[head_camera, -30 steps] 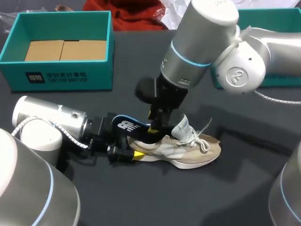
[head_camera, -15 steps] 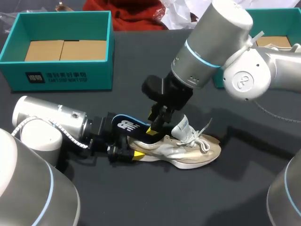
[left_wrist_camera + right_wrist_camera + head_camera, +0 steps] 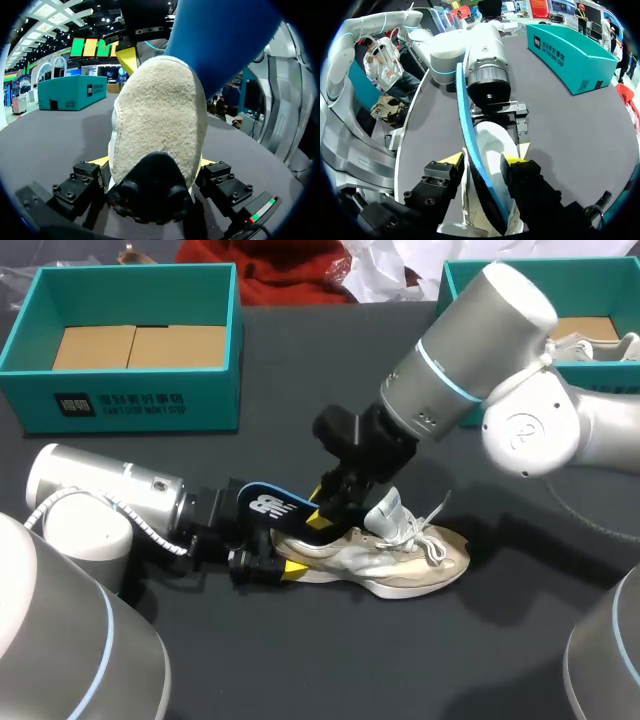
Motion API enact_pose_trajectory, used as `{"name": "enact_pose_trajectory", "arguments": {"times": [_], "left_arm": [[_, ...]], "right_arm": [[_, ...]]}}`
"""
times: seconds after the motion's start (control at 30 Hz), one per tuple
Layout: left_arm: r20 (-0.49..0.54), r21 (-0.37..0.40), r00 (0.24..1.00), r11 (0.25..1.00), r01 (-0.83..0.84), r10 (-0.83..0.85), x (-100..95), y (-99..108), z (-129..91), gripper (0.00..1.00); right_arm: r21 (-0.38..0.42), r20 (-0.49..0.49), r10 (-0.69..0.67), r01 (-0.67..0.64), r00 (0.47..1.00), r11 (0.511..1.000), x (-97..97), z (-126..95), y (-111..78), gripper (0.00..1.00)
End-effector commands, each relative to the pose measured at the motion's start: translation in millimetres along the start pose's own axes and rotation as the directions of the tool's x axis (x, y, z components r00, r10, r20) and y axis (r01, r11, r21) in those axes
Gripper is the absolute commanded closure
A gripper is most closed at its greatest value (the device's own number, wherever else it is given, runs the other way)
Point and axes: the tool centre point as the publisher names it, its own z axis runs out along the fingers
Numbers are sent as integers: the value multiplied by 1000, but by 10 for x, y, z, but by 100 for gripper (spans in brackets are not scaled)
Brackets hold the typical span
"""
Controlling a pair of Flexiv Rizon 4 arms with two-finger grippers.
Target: Take the shoe out of the shoebox, open the shoe tongue, remove and reinsert the insole, then place the shoe into the shoebox
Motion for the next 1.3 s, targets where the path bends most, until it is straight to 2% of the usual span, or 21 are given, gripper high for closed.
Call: {"name": "enact_pose_trajectory", "arguments": {"times": [0.03, 0.33, 0.67, 0.87, 0.93, 0.97, 1.0, 1.17, 1.3], "left_arm": [[0, -2, 1000, 1000, 0, 0, -7, 36, 26, 100], [0, -2, 1000, 1000, 0, 0, -7, 36, 26, 100], [0, -2, 1000, 1000, 0, 0, -7, 36, 26, 100], [0, -2, 1000, 1000, 0, 0, -7, 36, 26, 100], [0, -2, 1000, 1000, 0, 0, -7, 36, 26, 100], [0, -2, 1000, 1000, 0, 0, -7, 36, 26, 100], [0, -2, 1000, 1000, 0, 0, -7, 36, 26, 100], [0, -2, 1000, 1000, 0, 0, -7, 36, 26, 100], [0, -2, 1000, 1000, 0, 0, -7, 36, 26, 100]], "right_arm": [[-36, -4, 6, -7, 1000, 999, 3, 68, -23, 54], [-85, 5, 29, -29, 1000, 996, 40, 89, 15, 56], [-109, 2, 40, -39, 999, 993, 58, 133, 57, 64], [-114, 2, 38, -38, 999, 993, 78, 136, 63, 72], [-115, 4, 36, -35, 999, 993, 85, 129, 71, 78], [-115, 6, 34, -33, 999, 993, 88, 125, 74, 85], [-116, 7, 33, -32, 999, 993, 89, 122, 77, 100], [-124, 15, 6, -4, 1000, 992, 105, 100, 116, 100], [-172, 6, -95, 94, 995, 981, 175, 49, 227, 100]]}}
